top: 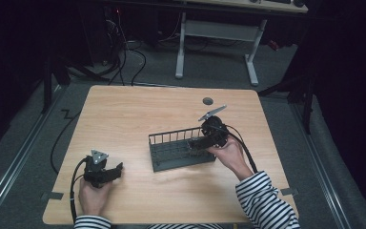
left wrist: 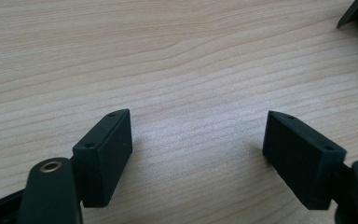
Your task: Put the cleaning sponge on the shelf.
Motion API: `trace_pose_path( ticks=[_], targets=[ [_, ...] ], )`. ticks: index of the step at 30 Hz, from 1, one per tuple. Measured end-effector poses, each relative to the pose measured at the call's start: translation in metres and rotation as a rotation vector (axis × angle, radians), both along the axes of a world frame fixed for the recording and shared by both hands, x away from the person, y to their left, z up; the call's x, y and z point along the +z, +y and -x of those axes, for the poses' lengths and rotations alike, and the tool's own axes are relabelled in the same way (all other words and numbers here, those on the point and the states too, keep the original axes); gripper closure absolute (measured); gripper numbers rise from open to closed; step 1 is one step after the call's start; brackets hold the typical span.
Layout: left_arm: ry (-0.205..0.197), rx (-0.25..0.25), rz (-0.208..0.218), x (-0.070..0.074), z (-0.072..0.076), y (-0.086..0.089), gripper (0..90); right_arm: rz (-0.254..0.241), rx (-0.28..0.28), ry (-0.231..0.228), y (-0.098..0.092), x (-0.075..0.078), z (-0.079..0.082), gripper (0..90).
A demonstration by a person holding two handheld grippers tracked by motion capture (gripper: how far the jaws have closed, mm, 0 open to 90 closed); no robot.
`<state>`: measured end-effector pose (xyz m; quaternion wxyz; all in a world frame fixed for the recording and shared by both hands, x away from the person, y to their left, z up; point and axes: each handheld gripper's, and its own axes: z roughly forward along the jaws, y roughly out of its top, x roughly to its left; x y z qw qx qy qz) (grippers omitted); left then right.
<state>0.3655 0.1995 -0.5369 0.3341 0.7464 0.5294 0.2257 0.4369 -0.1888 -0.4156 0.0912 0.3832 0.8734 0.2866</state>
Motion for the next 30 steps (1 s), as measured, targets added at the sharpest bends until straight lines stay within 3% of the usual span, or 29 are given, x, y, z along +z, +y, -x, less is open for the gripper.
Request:
trace_pose_path(
  ticks=[2,7,8,11,23,25,30],
  targets=[
    [0.0,0.0,0.0,0.0,0.0,0.0,24.5,-0.02,-0.013,-0.043,-0.009,0.006,0.008,27.0],
    [0.0,0.0,0.0,0.0,0.0,0.0,24.5,-0.051,-0.049,-0.064,-0.029,0.009,0.015,28.6],
    [0.0,0.0,0.0,0.0,0.0,0.0,24.5,-0.082,-0.071,-0.08,-0.04,0.011,0.019,30.3],
    [0.0,0.0,0.0,0.0,0.0,0.0,24.5,-0.112,-0.089,-0.083,-0.051,0.013,0.022,30.7],
    [0.0,0.001,0.001,0.0,0.0,0.0,24.6,-0.141,-0.19,-0.12,-0.098,0.013,0.04,31.9],
    [0.0,0.001,0.0,0.0,0.0,0.0,24.6,-0.163,-0.209,-0.133,-0.107,0.014,0.045,32.8],
    [0.0,0.001,0.001,0.0,0.0,0.0,24.6,-0.172,-0.259,-0.132,-0.129,0.005,0.057,33.0]
  ],
)
